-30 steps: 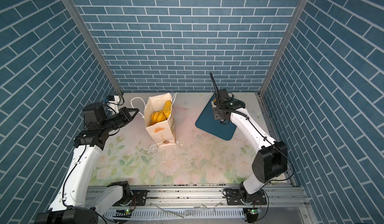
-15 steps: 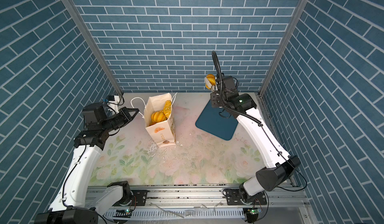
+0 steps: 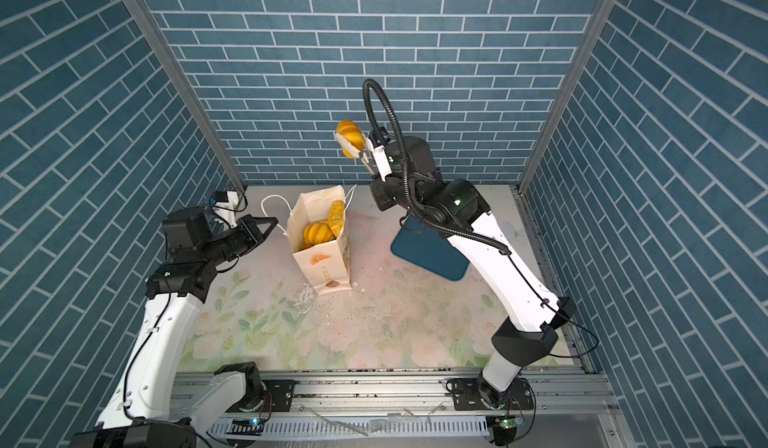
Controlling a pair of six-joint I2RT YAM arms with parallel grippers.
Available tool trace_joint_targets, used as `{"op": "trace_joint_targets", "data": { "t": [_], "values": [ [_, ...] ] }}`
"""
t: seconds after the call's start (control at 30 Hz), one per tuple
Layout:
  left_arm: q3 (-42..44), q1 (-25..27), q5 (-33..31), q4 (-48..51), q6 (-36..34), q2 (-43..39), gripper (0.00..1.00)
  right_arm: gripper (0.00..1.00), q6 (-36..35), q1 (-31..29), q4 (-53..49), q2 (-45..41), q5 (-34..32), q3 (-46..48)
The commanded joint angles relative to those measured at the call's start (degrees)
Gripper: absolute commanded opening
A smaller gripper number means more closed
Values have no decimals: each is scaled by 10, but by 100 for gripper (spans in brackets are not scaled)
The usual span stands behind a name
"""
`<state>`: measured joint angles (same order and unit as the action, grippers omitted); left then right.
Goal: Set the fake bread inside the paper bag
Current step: 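Lift the small croissant with the right tongs and carry it over the bag, then lower the small croissant into the bag and open the right tongs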
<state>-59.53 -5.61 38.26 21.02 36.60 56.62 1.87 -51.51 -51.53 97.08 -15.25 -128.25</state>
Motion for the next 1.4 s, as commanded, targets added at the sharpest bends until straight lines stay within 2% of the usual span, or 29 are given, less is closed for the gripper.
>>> {"op": "trace_joint_targets", "data": {
  "t": [0.0, 0.23, 0.77, 1.03, 1.37],
  "values": [
    [5, -1, 7, -10, -5, -11, 8, 31, -64, -30, -21, 31, -6, -46],
    [13, -1, 8, -9, -4, -15, 8, 32, -104, -73, -75, 76, -5, -90],
    [18, -1, 8, -24, 3, -10, 8, 33, -110, -103, -167, 120, 17, -95],
    [21, -1, 7, -23, 6, -9, 8, 37, -127, -107, -190, 147, 2, -110],
    [19, -1, 6, -23, 5, -5, 8, 50, -134, -108, -188, 150, -11, -123]
  ]
}}
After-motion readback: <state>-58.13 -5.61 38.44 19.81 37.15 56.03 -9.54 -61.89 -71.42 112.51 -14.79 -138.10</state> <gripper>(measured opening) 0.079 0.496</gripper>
